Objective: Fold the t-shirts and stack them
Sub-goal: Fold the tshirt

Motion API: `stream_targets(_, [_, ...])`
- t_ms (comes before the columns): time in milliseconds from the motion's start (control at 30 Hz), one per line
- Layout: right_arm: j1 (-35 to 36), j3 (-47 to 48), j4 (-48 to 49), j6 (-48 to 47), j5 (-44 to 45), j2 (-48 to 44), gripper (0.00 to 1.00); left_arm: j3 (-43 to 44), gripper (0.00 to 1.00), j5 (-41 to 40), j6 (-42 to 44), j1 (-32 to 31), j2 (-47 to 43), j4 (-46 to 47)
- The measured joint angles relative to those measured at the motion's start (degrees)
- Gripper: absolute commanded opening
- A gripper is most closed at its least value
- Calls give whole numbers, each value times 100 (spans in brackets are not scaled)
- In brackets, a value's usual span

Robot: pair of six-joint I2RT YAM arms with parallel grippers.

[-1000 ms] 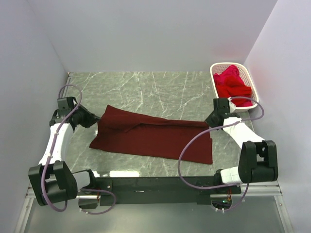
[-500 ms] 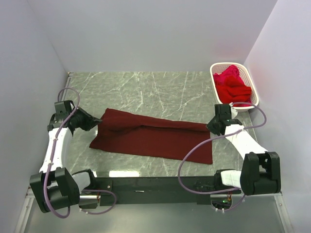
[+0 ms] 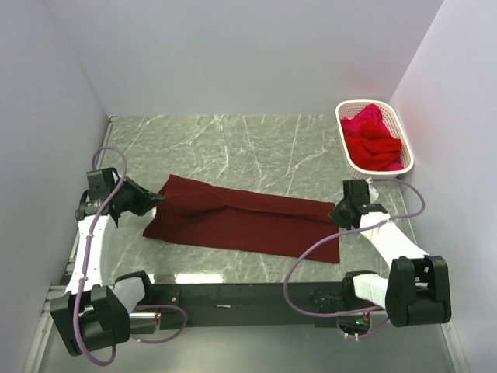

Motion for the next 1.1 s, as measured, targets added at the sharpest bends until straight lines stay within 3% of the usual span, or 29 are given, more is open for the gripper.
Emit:
stream_targets(33, [0, -66, 0, 20, -17, -28, 4, -55, 1, -2, 0, 2, -22, 2])
stream_targets(67, [0, -122, -4, 39, -44, -55, 14, -122, 1, -2, 0, 2, -50, 0])
stream_targets(133, [-2, -212, 4, 63, -94, -105, 26, -240, 1, 2, 0, 2, -85, 11])
stream_targets(300, [-2, -240, -22, 59, -149, -389, 38, -560, 1, 87, -4, 4, -87, 81])
stream_targets(467, [42, 155, -151, -17, -278, -717, 39, -647, 4, 280, -2, 11, -4, 310])
stream_targets(600, [490, 535, -44, -24, -282, -894, 39, -651, 4, 527, -9, 11, 173, 599])
stream_targets(900, [2070, 535, 415, 328, -72, -538, 37, -632, 1, 691, -142, 11, 168, 815])
stream_targets(1100, [3864, 761, 1335, 387, 57, 273, 38, -376, 1, 664, -387, -229, 511, 1086])
